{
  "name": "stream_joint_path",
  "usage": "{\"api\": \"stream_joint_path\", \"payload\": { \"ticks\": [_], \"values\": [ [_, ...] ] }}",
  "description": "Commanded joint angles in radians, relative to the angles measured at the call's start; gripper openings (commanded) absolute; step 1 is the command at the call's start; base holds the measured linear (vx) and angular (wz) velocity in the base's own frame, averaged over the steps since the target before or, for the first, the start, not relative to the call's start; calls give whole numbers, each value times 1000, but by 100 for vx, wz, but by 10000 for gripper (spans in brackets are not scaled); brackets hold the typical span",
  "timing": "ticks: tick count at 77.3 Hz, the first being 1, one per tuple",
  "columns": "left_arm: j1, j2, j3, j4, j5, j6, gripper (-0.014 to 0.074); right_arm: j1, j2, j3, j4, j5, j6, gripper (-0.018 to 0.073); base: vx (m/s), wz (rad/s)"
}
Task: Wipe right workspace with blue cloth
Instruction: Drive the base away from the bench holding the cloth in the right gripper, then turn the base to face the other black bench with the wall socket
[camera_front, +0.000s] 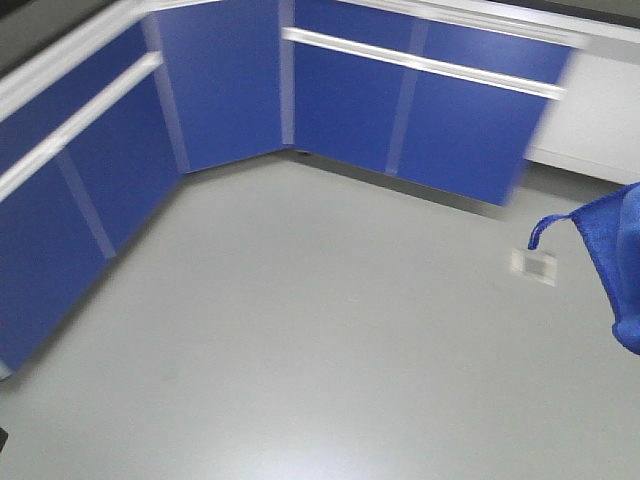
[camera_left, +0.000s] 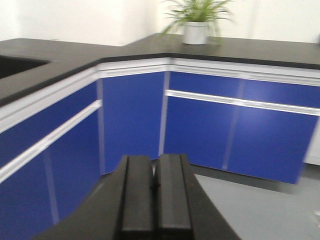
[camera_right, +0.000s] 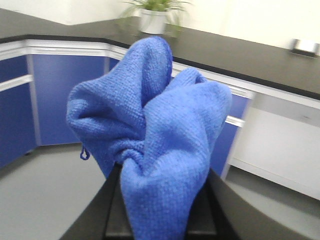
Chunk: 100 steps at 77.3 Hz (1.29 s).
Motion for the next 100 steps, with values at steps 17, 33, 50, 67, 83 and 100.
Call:
{"api": "stream_joint_path", "payload": {
  "ticks": [17, 33, 50, 67, 83, 100],
  "values": [
    [0, -10, -25, -3, -85, 1, -6, 0, 8, -30, -4, -92, 2, -4, -7, -89],
    [0, -10, -25, -3, -85, 1, -6, 0, 8, -30, -4, -92, 2, -4, -1, -77],
    [0, -10, -25, -3, -85, 1, -6, 0, 8, -30, -4, -92, 2, -4, 7, -48],
    [0, -10, -25, -3, -85, 1, -6, 0, 8, -30, -4, -92, 2, -4, 13, -37],
    [0, -10, -25, -3, -85, 1, -6, 0, 8, -30, -4, -92, 2, -4, 16, -41],
    [0, -10, -25, -3, -85, 1, -6, 0, 8, -30, -4, -92, 2, -4, 18, -42]
  ]
}}
